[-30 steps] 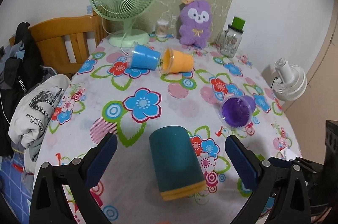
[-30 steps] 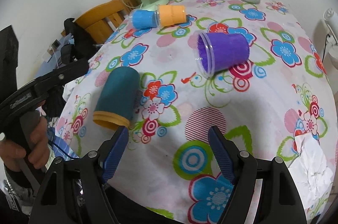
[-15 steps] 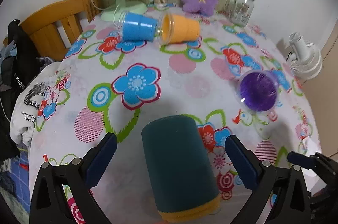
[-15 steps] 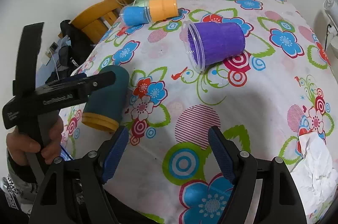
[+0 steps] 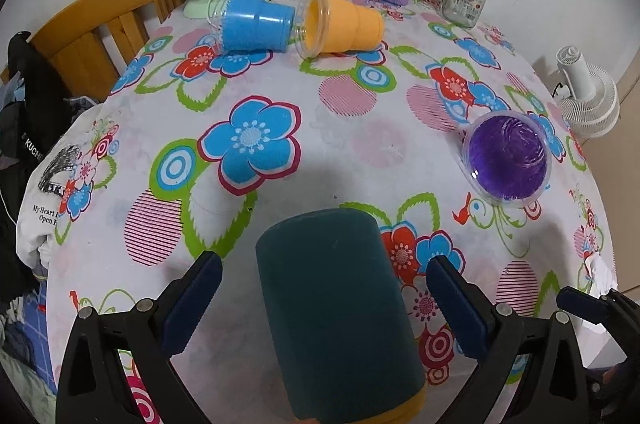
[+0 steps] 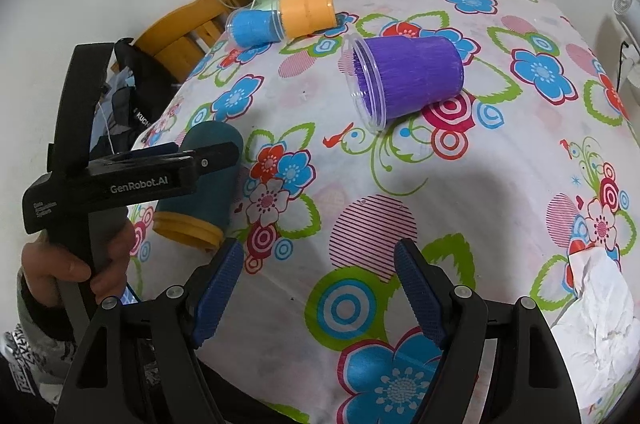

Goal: Flip cup upside down
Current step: 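Bring the left gripper around the teal cup body and close it, then lift the teal cup with the left gripper, turning its bottom upward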

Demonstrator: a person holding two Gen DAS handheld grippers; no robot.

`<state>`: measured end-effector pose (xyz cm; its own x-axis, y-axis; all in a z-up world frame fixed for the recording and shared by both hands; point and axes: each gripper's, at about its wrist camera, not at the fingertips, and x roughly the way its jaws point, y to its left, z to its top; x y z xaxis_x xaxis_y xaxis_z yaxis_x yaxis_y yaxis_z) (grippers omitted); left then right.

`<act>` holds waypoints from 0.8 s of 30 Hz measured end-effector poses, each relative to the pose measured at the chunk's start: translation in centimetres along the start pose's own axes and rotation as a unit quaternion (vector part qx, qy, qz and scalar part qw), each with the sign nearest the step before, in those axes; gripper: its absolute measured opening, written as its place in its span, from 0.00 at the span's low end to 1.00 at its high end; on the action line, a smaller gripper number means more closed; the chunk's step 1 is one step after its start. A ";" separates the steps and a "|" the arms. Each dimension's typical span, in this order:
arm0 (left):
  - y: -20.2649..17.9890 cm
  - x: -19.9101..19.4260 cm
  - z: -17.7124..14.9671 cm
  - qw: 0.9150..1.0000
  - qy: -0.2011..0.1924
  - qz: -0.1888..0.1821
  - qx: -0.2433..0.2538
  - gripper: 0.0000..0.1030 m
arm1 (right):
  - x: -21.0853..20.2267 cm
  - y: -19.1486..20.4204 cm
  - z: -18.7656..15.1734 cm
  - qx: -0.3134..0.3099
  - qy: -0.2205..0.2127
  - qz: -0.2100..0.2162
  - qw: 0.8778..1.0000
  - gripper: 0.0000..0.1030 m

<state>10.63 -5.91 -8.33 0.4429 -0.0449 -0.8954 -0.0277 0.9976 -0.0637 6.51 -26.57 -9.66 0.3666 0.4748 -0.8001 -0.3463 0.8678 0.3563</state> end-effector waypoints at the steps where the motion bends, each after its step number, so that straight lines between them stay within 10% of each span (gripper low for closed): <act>1: 0.0 0.1 0.0 1.000 0.000 -0.001 0.000 1.00 | 0.0 0.0 0.0 0.000 0.001 0.000 1.000 0.78; 24: 0.7 -0.2 -0.3 0.999 0.006 -0.032 -0.017 0.70 | 0.4 0.8 -0.4 -0.008 0.007 0.005 1.000 0.78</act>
<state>10.22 -5.27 -8.35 0.4340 -0.1092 -0.8942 -0.0299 0.9903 -0.1354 6.00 -25.72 -9.85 0.3517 0.4811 -0.8030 -0.3629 0.8608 0.3567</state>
